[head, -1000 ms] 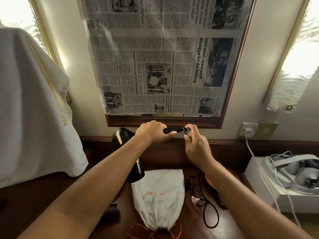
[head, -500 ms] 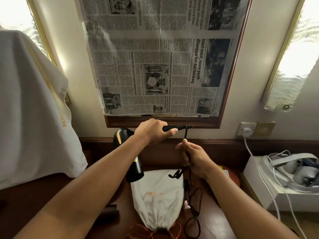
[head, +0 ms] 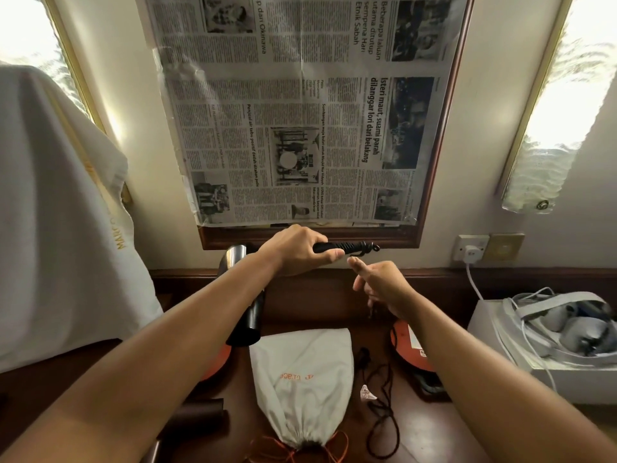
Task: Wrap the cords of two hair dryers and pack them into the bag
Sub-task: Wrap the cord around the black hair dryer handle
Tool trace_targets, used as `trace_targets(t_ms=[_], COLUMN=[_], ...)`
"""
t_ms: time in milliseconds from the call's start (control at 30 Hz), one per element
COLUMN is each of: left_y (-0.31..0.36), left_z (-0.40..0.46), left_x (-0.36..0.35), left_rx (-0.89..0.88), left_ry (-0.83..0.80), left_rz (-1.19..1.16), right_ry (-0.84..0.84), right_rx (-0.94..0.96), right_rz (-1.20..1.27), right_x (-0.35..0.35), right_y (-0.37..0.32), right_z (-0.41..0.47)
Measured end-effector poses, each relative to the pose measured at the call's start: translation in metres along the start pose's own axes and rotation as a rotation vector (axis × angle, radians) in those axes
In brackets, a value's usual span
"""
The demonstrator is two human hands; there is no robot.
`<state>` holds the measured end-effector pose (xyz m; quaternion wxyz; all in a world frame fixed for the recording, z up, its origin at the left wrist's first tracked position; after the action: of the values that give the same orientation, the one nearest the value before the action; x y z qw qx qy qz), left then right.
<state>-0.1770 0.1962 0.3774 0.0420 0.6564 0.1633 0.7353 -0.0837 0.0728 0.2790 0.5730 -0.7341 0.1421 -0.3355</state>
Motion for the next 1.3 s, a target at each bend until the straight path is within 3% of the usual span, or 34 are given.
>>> trace_targets(t_ms=[300, 533, 700, 867, 967, 1300], left_y=[0.006, 0.010, -0.003, -0.026, -0.031, -0.024], left_z=[0.007, 0.010, 0.015, 0.017, 0.015, 0.011], left_x=[0.003, -0.007, -0.015, 0.001, 0.011, 0.019], left_rx=[-0.033, -0.020, 0.065, 0.182, 0.198, 0.110], left_ry=[-0.063, -0.144, -0.119, 0.010, 0.076, 0.076], left_rz=[0.123, 0.395, 0.461, 0.347, 0.259, 0.206], right_ry=[0.302, 0.291, 0.303, 0.357, 0.339, -0.073], right_rx=[0.182, 0.420, 0.523, 0.581, 0.537, 0.083], right_rz=[-0.318, -0.531, -0.465, -0.419, -0.344, 0.301], right_x=[0.068, 0.059, 0.037, 0.015, 0.002, -0.035], right_y=[-0.064, -0.104, -0.111, -0.103, -0.087, 0.001], right_z=[0.005, 0.000, -0.018, -0.039, -0.046, -0.019])
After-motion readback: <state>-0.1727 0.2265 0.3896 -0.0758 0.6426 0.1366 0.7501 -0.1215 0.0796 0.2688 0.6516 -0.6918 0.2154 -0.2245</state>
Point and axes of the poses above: each hand's wrist, its own z-axis towards the middle knuckle, its own x-axis out of the back of the hand, y = z × x, the point moved 10 cm from there along z, towards the middle knuckle, and after that the axes turned 8 degrees about -y, right-handed, at the moved point
